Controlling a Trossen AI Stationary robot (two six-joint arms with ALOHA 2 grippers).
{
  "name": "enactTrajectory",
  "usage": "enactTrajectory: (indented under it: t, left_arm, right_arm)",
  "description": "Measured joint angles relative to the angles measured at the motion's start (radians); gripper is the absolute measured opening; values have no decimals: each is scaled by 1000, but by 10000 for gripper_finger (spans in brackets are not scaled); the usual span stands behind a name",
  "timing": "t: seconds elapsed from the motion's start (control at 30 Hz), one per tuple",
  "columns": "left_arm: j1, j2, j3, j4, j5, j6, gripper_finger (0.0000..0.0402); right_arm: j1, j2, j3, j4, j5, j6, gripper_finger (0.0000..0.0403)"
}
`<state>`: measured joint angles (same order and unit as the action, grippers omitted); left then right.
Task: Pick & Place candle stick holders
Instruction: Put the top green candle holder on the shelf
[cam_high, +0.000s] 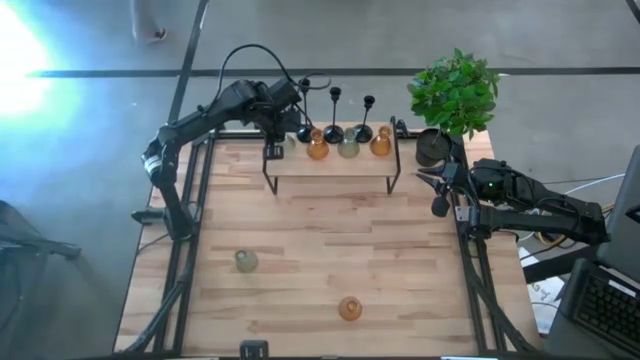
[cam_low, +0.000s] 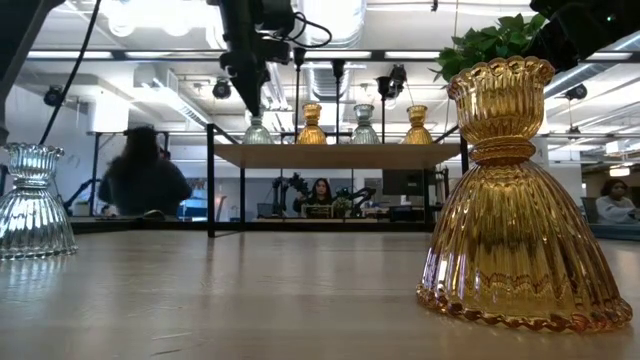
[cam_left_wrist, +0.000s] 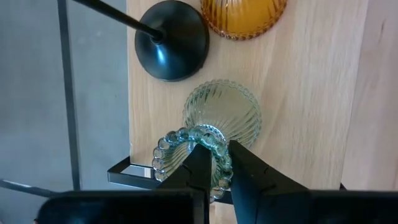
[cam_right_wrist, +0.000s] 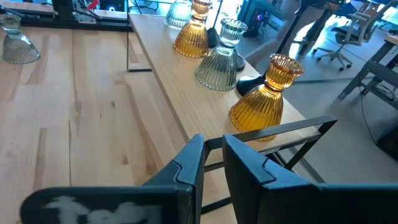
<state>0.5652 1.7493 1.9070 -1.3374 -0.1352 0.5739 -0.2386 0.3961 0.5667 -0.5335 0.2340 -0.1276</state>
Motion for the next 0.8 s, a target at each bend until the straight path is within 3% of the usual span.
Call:
enactTrajectory:
  t: [0.67,0.8]
  left_arm:
    - [5,0,-16,20,14,16,35]
    - [5,0,-17,21,25,12,67]
  right_arm:
    - [0,0,0,0,0,0,52]
    - [0,0,0,0,0,0,52]
